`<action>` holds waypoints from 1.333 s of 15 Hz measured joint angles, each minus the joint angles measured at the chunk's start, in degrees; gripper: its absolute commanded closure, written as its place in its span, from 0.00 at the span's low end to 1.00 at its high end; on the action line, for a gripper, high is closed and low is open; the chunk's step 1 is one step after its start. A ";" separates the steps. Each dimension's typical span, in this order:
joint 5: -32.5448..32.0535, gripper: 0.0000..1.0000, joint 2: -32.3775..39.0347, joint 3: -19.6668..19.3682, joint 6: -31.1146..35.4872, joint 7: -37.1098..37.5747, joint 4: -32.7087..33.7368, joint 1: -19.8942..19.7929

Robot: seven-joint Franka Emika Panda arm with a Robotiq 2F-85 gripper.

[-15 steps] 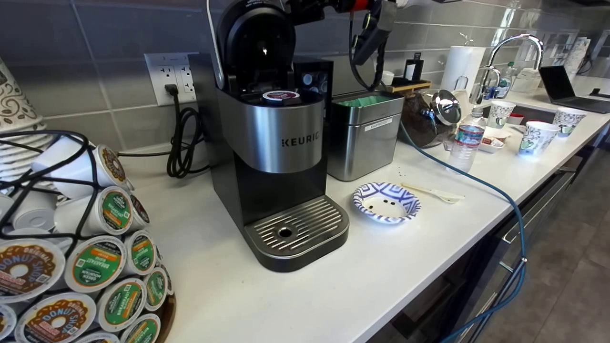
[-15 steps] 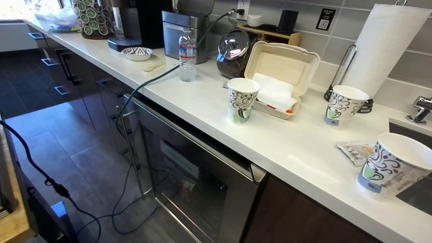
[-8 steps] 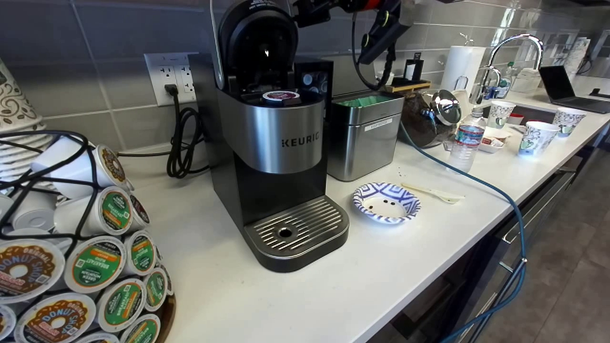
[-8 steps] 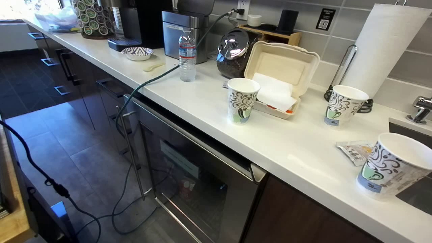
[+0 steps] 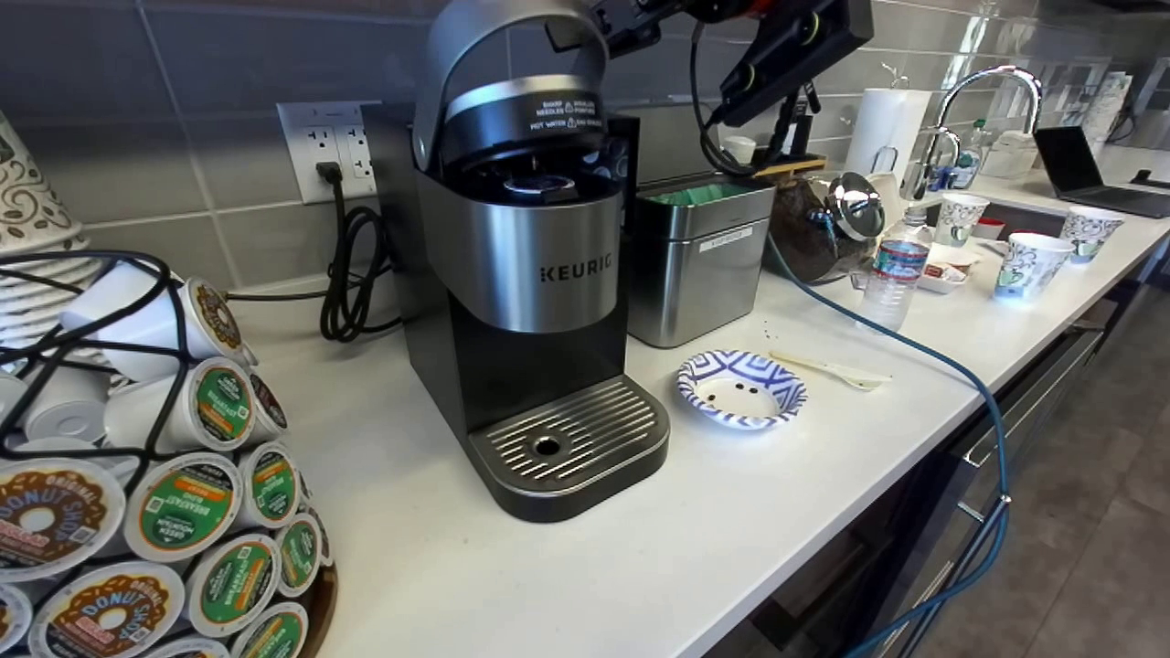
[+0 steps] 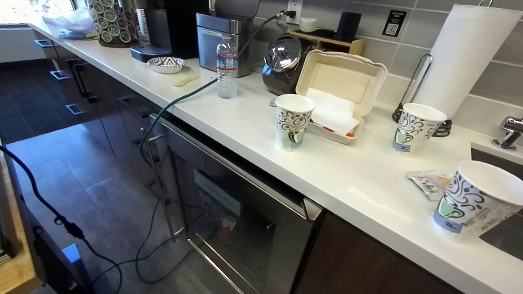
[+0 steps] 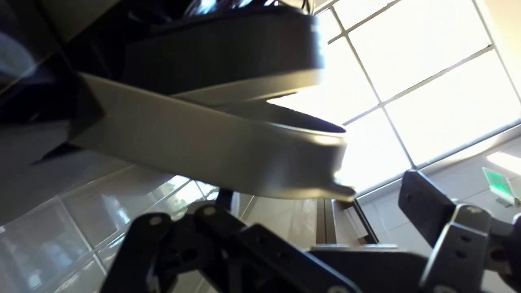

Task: Close the coffee maker.

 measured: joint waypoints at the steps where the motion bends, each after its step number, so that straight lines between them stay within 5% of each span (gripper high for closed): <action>1: -0.80 0.00 -0.87 0.01 -1.34 0.17 -1.19 -0.05; 8: -6.10 0.00 -5.74 0.00 -4.83 1.29 -9.73 -0.50; 13: 1.17 0.00 -9.16 0.26 -4.79 -10.08 -14.58 -2.00; 20: -7.12 0.00 -22.98 -3.22 5.24 -17.40 -30.88 -4.92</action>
